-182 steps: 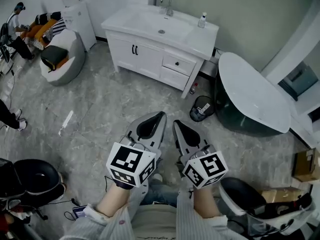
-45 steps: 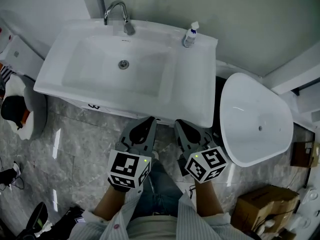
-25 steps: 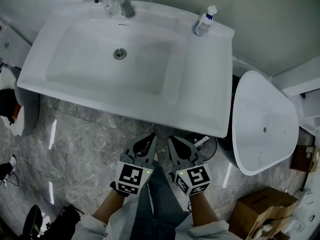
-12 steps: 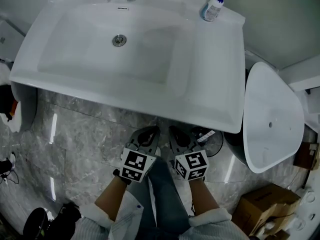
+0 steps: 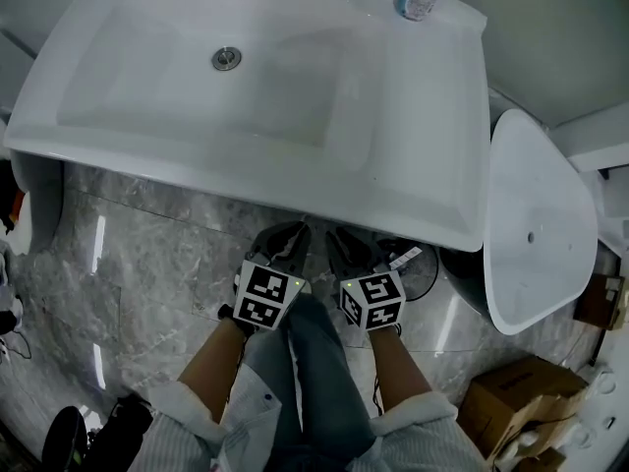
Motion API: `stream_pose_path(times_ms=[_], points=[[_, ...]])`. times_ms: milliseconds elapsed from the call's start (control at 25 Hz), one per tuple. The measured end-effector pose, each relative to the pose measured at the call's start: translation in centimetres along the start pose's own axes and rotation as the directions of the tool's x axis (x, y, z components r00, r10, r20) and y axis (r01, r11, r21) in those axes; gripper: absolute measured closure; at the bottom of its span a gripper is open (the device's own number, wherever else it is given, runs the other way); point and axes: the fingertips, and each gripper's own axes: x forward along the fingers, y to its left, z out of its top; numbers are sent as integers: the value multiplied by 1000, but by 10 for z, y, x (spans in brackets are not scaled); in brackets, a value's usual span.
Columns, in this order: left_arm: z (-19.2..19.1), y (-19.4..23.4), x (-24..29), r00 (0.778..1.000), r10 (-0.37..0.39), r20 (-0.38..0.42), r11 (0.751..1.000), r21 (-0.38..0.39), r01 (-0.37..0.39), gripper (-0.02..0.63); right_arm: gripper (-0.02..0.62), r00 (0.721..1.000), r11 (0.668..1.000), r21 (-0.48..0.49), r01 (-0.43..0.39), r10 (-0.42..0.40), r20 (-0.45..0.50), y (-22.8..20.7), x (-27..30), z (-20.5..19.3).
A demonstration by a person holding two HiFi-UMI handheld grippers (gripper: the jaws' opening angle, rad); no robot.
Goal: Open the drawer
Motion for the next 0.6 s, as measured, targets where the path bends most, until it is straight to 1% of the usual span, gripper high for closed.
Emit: stream_pose_path(times_ms=[120, 240, 280, 400, 520, 600], points=[[-11, -2, 7, 1000, -14, -21, 1000, 0, 14, 581, 509, 999, 1000, -10, 1, -2, -32, -4, 8, -11], [-23, -2, 17, 998, -25, -51, 999, 30, 26, 526, 509, 999, 1000, -23, 4, -5, -52, -7, 17, -17], [-25, -1, 20, 998, -27, -60, 999, 41, 29, 518, 509, 998, 1000, -31, 3, -5, -59, -7, 20, -19], [-32, 1, 30, 995, -42, -87, 995, 89, 50, 492, 509, 997, 998, -59, 3, -8, -80, -8, 30, -27], [-39, 1, 40, 991, -63, -121, 984, 156, 82, 472, 502, 995, 997, -76, 7, -14, -96, -12, 39, -33], [-42, 3, 46, 989, -69, -133, 979, 181, 92, 466, 494, 995, 996, -84, 9, -18, -100, -14, 43, -35]])
